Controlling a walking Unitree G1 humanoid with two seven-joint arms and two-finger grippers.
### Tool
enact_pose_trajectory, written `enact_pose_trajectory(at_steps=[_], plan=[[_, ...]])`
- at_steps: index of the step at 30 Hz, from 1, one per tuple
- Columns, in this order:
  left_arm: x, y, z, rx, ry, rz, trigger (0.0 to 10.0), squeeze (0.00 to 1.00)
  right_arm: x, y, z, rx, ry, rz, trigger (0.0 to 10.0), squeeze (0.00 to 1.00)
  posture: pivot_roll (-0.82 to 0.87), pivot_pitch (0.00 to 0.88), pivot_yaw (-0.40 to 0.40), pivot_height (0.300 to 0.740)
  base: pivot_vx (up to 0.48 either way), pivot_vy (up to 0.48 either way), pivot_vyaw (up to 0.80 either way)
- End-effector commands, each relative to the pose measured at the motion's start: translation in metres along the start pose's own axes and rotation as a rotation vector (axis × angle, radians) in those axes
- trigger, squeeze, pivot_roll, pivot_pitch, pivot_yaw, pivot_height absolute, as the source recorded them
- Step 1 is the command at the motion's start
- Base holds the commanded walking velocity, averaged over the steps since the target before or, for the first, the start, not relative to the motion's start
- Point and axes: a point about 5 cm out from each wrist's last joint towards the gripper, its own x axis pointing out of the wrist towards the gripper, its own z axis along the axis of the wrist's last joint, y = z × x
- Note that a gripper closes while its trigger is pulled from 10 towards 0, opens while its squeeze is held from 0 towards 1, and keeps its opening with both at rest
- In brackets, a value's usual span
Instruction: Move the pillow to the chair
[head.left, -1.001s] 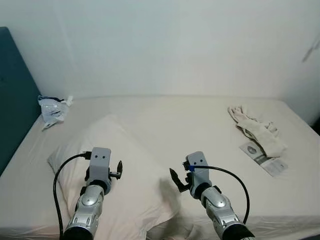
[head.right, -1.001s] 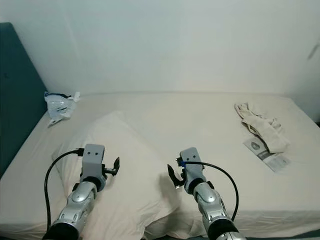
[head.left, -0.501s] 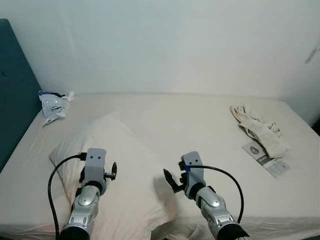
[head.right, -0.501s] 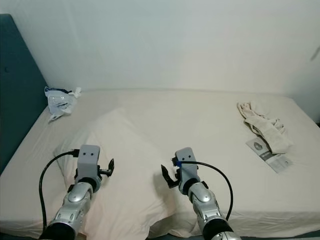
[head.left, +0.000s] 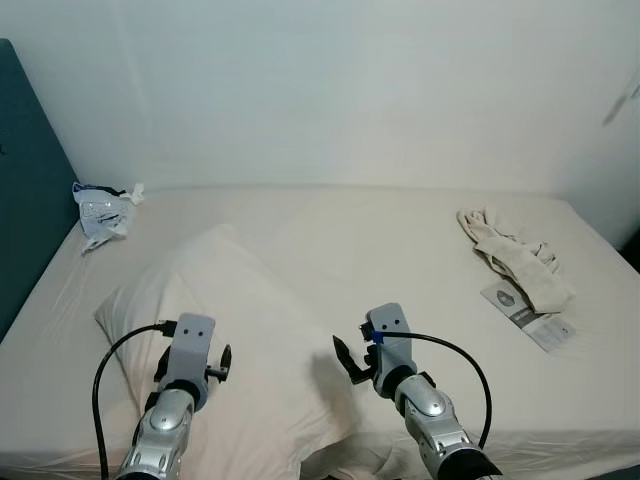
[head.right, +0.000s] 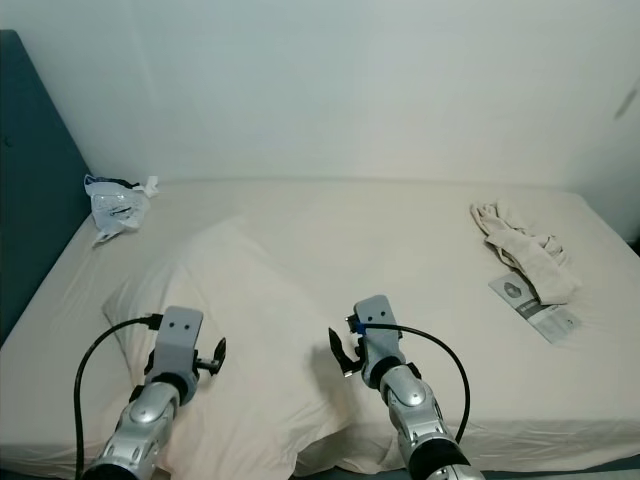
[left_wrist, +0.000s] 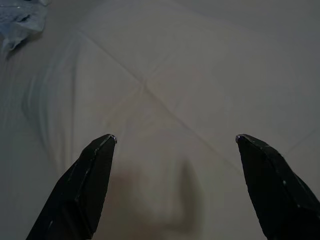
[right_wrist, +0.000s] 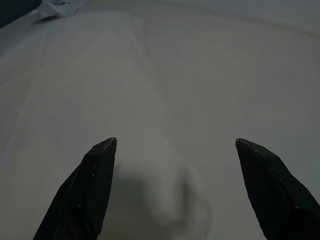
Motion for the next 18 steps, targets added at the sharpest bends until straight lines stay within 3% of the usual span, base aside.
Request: enact_pose_trajectory(at_steps=[1, 18], plan=[[-0.005, 0.005, -0.005, -0.017, 0.014, 0.021, 10.0, 0.0, -0.002, 0.004, -0.003, 0.006, -0.008, 0.0, 10.0, 0.0, -0.01, 0.053, -0.043, 0.74, 0.0, 0.0, 0.0], [-0.012, 0.007, -0.007, -0.037, -0.005, 0.057, 10.0, 0.0, -0.009, 0.021, -0.016, 0.043, 0.002, 0.026, 10.0, 0.0, 0.01, 0.022, -0.038, 0.74, 0.0, 0.0, 0.0]])
